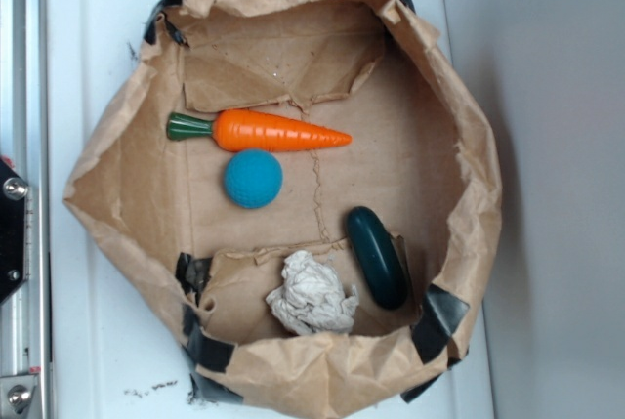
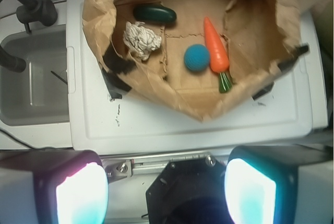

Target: Grab the blue ball.

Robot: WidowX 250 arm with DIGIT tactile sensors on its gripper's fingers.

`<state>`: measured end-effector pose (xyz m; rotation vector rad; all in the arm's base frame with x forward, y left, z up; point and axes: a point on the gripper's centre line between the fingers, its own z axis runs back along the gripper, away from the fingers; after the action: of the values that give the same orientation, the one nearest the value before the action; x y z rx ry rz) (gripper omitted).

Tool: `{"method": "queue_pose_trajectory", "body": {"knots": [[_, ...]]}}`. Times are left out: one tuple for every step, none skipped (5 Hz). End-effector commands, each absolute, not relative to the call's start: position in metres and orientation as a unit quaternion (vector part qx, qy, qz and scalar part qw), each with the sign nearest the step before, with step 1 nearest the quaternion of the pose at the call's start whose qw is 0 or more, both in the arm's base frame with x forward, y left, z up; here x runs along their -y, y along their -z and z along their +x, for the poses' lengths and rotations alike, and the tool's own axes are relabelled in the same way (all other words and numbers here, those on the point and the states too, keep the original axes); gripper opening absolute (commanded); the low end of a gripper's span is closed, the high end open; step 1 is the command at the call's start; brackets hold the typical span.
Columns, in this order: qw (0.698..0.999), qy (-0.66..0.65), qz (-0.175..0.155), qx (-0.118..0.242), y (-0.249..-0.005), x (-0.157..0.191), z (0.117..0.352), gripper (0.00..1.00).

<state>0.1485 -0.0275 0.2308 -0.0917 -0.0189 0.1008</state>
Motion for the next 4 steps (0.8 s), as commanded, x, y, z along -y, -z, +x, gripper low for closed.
{"method": "queue_pose_trajectory", "body": {"knots": [[0.992,-0.113,-0.047,0.043,-0.216,-0.006,0.196,1.0],[0.975,-0.207,-0.04,0.07,-0.194,-0.027,0.209,1.0],[0.951,-0.288,-0.046,0.107,-0.178,-0.033,0.217,1.0],[0.951,-0.288,-0.046,0.107,-0.178,-0.033,0.217,1.0]]}}
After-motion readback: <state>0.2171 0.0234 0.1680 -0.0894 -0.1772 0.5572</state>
